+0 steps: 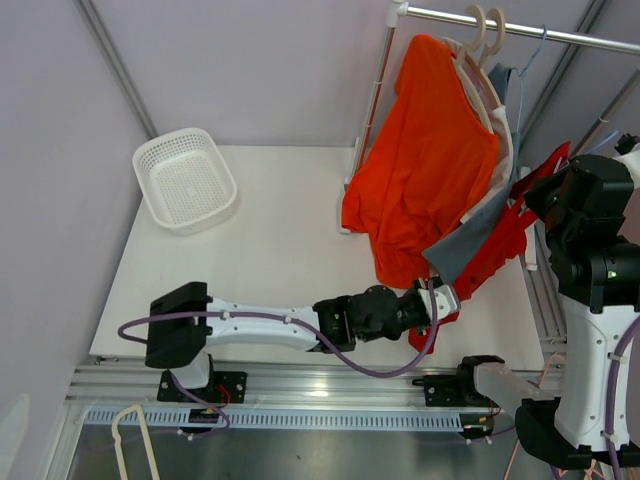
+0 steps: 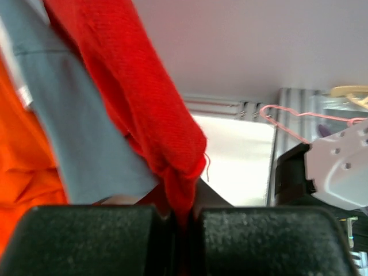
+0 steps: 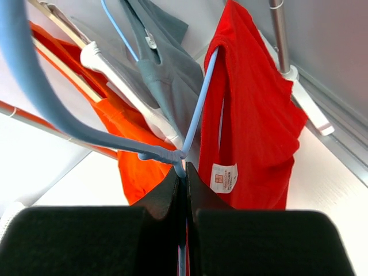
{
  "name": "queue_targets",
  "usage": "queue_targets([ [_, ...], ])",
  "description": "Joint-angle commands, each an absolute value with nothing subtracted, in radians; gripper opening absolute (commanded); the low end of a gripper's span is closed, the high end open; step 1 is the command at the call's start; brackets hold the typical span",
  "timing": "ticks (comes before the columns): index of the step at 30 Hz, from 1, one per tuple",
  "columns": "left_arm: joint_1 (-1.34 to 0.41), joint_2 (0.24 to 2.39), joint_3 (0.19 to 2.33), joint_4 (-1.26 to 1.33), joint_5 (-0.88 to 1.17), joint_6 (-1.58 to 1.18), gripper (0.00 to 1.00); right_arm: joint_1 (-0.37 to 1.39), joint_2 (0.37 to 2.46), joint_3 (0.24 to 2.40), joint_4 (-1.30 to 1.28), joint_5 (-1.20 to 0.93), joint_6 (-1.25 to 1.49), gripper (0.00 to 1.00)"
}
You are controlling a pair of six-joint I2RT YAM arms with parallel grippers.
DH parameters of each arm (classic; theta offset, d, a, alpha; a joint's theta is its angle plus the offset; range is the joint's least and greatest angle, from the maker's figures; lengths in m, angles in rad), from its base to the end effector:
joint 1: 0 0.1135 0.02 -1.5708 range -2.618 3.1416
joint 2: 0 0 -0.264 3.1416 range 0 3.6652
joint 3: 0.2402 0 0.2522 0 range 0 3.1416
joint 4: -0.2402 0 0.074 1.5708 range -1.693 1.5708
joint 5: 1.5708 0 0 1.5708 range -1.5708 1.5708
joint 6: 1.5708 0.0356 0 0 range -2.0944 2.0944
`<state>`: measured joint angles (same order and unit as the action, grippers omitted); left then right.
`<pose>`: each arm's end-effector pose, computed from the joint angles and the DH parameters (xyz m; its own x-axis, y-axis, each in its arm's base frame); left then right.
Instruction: Remove the t-shirt from the hanger
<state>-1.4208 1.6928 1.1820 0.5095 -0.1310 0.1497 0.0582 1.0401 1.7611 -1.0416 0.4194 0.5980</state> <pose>0.0650 -0.3992 0.3080 0.1431 0.0426 -0.9888 0.9501 0.2740 0.1493 0.1325 -0.0068 0.5144 -0.0727 0.5108 -0.8566 0.4521 0.7824 0.4283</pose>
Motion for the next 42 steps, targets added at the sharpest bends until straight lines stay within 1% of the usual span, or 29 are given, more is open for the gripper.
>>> queue_targets([
  [1,-1.466,1.638,1.255,0.468,-0.262,0.182,0.01,0.066,1.045,1.778,-0.976,0.469,0.586,0.00],
  [3,-1.526,1.588,1.249,0.468,-0.340,0.267,0.01,0.066,1.054,1.775,-0.970,0.511,0.563,0.00],
  [5,-1.572,1.548,1.223,0.480,-0.374,0.323,0.01,0.063,1.077,1.767,-0.944,0.566,0.537,0.00],
  [8,-1.644,1.462,1.163,0.494,-0.402,0.305,0.01,0.039,1.121,1.770,-0.908,0.589,0.489,0.00],
  [10,-1.686,1.395,1.097,0.541,-0.429,0.290,0.01,0.009,1.149,1.785,-0.904,0.568,0.477,0.00],
  [11,-1.698,1.375,1.033,0.558,-0.443,0.279,0.01,-0.026,1.167,1.796,-0.894,0.542,0.465,0.00],
  [15,-1.733,1.315,0.961,0.565,-0.480,0.246,0.01,-0.173,1.177,1.792,-0.884,0.433,0.404,0.00],
  [18,-1.747,1.287,0.919,0.567,-0.509,0.223,0.01,-0.247,1.169,1.773,-0.873,0.375,0.387,0.00],
  [23,-1.766,1.252,0.853,0.581,-0.502,0.178,0.01,-0.321,1.190,1.782,-0.861,0.296,0.402,0.00],
  [25,-1.776,1.247,0.839,0.588,-0.500,0.170,0.01,-0.345,1.224,1.828,-0.889,0.263,0.400,0.00],
  [28,-1.773,1.299,0.845,0.598,-0.538,0.152,0.01,-0.347,1.227,1.873,-0.900,0.134,0.417,0.00],
  [30,-1.738,1.334,0.848,0.649,-0.545,0.152,0.01,-0.344,1.223,1.911,-0.934,-0.006,0.429,0.00],
  [31,-1.709,1.360,0.859,0.635,-0.490,0.106,0.01,-0.335,1.212,1.937,-0.965,-0.070,0.433,0.00],
  [32,-1.674,1.371,0.930,0.586,-0.441,0.059,0.01,-0.321,1.198,1.939,-0.977,-0.118,0.437,0.00],
  [33,-1.584,1.384,0.957,0.540,-0.392,0.020,0.01,-0.283,1.184,1.939,-0.992,-0.165,0.442,0.00],
  [34,-1.534,1.417,0.986,0.461,-0.292,-0.064,0.01,-0.253,1.168,1.931,-1.017,-0.166,0.440,0.00],
  [36,-1.417,1.456,1.125,0.375,-0.223,-0.113,0.01,-0.174,1.112,1.901,-1.037,-0.129,0.417,0.00],
  [37,-1.384,1.495,1.159,0.292,-0.191,-0.139,0.01,-0.163,1.094,1.898,-1.060,-0.118,0.399,0.00],
  [39,-1.315,1.535,1.311,0.212,-0.181,-0.159,0.01,-0.161,1.091,1.922,-1.072,-0.085,0.364,0.00],
  [40,-1.289,1.563,1.418,0.151,-0.163,-0.204,0.01,-0.161,1.098,1.946,-1.094,-0.018,0.327,0.00],
  [41,-1.263,1.628,1.477,-0.003,-0.108,-0.230,0.01,-0.161,1.114,1.982,-1.107,-0.002,0.307,0.00],
  [42,-1.214,1.667,1.530,-0.085,-0.079,-0.253,0.01,-0.163,1.162,2.082,-1.126,0.012,0.292,0.00],
])
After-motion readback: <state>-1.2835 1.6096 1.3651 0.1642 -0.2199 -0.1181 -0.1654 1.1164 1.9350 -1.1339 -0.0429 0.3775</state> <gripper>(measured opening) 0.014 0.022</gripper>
